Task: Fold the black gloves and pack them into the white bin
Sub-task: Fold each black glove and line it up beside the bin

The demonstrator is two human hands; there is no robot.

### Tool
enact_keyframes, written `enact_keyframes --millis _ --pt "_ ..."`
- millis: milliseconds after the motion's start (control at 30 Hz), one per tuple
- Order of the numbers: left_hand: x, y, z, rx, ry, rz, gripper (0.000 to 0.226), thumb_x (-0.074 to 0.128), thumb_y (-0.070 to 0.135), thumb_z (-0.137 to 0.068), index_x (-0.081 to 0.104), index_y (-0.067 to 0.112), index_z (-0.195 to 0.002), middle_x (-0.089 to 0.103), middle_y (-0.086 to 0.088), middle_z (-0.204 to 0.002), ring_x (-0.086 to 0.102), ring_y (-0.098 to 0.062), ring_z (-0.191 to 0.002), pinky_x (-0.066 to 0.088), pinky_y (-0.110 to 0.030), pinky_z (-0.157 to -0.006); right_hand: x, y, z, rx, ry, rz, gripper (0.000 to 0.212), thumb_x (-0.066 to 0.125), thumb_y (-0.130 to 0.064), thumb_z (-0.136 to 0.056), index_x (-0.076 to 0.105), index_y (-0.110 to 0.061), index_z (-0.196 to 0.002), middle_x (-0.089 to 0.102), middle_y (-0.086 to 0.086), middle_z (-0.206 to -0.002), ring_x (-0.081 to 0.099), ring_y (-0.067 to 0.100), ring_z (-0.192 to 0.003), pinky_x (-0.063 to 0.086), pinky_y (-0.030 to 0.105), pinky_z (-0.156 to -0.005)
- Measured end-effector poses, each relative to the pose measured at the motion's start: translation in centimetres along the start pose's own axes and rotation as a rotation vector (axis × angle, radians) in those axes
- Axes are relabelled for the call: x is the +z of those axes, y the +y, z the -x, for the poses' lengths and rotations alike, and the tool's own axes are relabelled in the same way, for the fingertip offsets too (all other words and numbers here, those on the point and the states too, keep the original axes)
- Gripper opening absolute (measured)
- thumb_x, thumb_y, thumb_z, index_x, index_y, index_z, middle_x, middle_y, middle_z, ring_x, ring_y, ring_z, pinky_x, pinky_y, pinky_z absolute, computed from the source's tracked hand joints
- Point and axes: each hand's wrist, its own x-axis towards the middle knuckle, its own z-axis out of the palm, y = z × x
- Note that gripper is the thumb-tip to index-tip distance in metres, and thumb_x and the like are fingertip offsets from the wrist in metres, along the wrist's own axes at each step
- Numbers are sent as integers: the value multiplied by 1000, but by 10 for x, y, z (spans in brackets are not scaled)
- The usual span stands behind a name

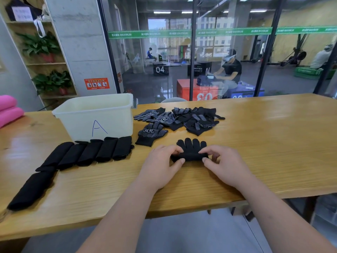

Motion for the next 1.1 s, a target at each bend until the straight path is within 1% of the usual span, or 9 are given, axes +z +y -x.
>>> enact_keyframes --millis 167,333,467,567,667,767,933,1033,1100 --pt "-1 -2 0 -31 -25 91 27 67 43 -101 62 45 -127 67 20 -104 58 1 -103 47 -25 -91 -2 -2 -1 29 -9 -207 20 76 -21 -93 76 -37 -105 78 -17 -89 63 12 -77 41 9 -67" --pt "-4 -2 -1 -67 -48 114 31 65 41 -103 59 44 -133 69 19 -104 61 2 -95 45 -17 -81 0 -2 -3 22 16 -124 25 75 -27 -93 69 -43 -111 73 -22 -88 59 11 -70 44 17 -69" --pt "0 0 -4 6 18 52 29 68 32 -102 62 42 -129 55 27 -122 62 1 -100 54 -26 -85 5 -3 -3 -91 112 146 31 72 -31 -91 62 -44 -117 60 -20 -99 56 8 -68 50 30 -64" --pt "3 -1 -5 64 66 -30 18 67 28 -102 72 37 -116 54 26 -125 62 -3 -101 56 -29 -85 10 -5 0 -176 154 321 22 71 -31 -92 68 -42 -110 53 -20 -110 53 4 -71 51 33 -59" --pt "6 -2 -7 101 79 -110 25 61 21 -104 79 30 -118 63 22 -130 59 -3 -116 51 -26 -98 14 -5 2 -246 186 438 18 69 -24 -93 79 -34 -104 63 -21 -112 59 8 -93 52 27 -65" --pt "7 2 -6 118 18 -171 31 56 27 -104 76 27 -128 66 20 -134 56 -6 -122 48 -31 -106 14 -6 1 -228 167 483 25 62 -27 -93 81 -31 -108 69 -25 -112 56 12 -102 55 30 -76" --pt "8 -2 -6 92 -54 -228 44 58 50 -102 69 31 -139 63 20 -142 51 -10 -127 46 -39 -109 12 -10 2 -164 97 518 39 53 -49 -87 77 -37 -116 70 -27 -113 52 7 -103 51 25 -83" --pt "9 -2 -6 68 -65 -204 49 63 55 -97 68 33 -141 62 22 -142 48 -8 -128 44 -40 -111 10 -8 -2 -123 44 490 41 57 -49 -84 74 -39 -120 68 -27 -111 49 6 -102 51 26 -83" --pt "6 -1 -6 52 -55 -161 47 67 50 -97 66 35 -141 62 22 -141 47 -7 -129 43 -40 -113 7 -8 -2 -108 5 454 39 62 -43 -88 70 -40 -126 67 -26 -113 48 6 -105 51 27 -85"
